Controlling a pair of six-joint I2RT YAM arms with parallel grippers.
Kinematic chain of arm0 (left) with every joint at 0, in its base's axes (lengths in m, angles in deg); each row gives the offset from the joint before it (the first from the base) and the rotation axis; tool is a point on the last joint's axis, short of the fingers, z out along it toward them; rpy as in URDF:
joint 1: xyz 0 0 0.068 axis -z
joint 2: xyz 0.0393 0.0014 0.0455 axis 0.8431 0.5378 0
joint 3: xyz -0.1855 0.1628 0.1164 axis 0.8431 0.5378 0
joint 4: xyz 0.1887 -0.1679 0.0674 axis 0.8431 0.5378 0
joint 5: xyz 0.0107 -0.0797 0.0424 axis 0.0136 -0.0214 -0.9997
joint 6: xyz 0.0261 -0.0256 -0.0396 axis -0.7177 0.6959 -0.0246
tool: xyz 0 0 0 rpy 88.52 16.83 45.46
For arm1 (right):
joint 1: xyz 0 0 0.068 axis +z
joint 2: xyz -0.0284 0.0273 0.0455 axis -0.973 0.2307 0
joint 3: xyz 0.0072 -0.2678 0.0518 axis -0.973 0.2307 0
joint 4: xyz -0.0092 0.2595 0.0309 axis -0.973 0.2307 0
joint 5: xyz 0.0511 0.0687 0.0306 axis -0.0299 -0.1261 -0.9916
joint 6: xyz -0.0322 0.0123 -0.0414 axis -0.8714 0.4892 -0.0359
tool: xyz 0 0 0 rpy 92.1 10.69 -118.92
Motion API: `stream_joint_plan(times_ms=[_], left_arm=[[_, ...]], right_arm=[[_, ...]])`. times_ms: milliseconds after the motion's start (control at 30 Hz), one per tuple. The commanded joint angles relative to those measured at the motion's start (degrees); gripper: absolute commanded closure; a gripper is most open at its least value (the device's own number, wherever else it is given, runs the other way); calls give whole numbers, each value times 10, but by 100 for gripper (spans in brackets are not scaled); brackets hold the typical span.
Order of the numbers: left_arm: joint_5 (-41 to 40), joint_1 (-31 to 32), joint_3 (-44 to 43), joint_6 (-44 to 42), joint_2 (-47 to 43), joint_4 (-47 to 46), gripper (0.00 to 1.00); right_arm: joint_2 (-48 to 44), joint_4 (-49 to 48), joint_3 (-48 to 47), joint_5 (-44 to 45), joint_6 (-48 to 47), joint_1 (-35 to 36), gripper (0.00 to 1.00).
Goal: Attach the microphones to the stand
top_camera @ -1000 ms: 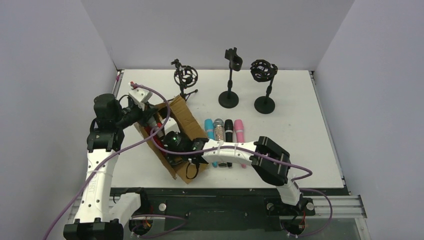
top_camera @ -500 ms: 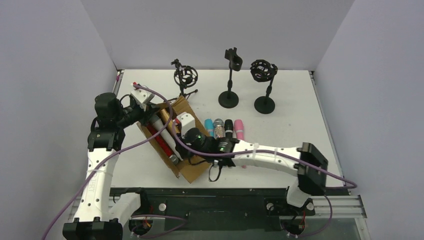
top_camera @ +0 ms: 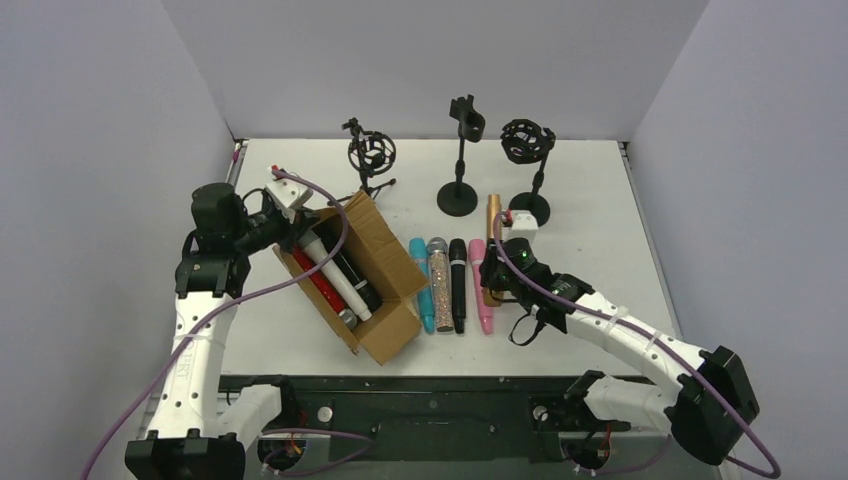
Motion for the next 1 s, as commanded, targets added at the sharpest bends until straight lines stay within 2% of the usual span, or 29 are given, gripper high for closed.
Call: stream_joint_plan(times_ms=[0,67,267,500,633,767,967], left_arm=[[13,7,-26,23,8,-2,100],[4,6,-29,32,11,-1,100],[-6,6,-39,38,17,22,100],[0,6,-32,37,8,24,100],[2,6,-36,35,8,25,100],[6,6,-37,27,6,30,100],[20,6,-41,21,5,41,100]], right_arm=[[7,17,39,22,3,-79,100],[37,15,41,31,-8,-108,100],[146,-30,42,23,-20,-135,99],[174,-41,31,-1,-1,-134,76],[180,-45,35,-19,5,-134,66],[179,-43,39,-27,6,-132,60],[173,-27,28,-29,2,-132,55]])
